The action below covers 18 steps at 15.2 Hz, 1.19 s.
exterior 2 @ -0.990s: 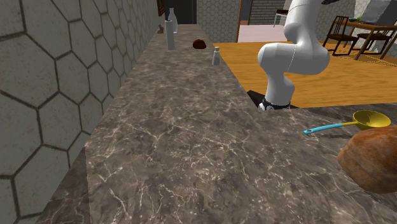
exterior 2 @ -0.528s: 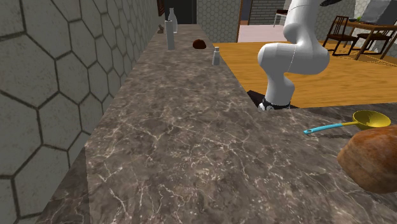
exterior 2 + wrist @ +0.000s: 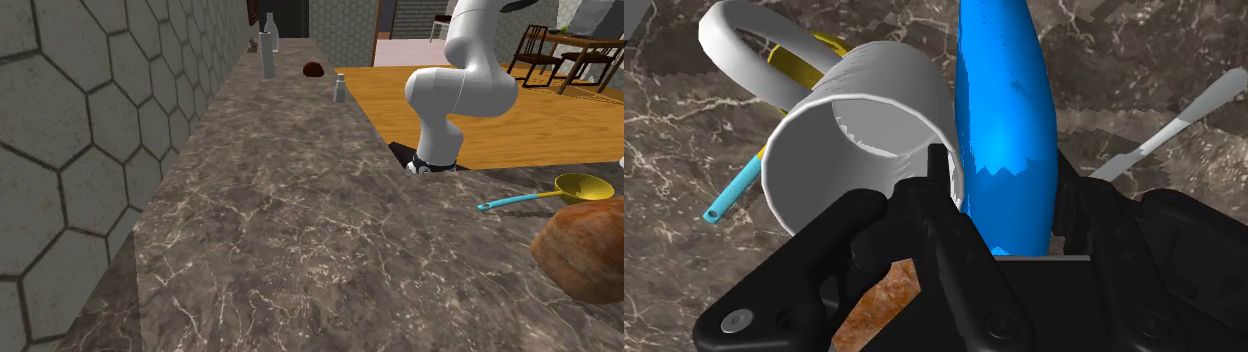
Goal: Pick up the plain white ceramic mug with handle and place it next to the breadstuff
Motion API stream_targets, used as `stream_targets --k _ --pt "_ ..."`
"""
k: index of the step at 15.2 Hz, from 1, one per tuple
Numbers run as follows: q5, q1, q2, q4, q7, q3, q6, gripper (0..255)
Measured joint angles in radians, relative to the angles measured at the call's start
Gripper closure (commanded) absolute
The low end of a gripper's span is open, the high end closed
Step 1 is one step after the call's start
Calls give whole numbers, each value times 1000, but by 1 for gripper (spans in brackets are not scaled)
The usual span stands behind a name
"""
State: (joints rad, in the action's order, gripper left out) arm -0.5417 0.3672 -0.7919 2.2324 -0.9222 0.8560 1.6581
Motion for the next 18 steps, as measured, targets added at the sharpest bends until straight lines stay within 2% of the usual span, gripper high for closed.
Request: stream_targets --k 11,15,18 --pt "-54 9 -6 118 14 68 134 255" --pt "-73 9 9 159 17 102 221 255" --pt "-76 18 11 178 12 111 214 255"
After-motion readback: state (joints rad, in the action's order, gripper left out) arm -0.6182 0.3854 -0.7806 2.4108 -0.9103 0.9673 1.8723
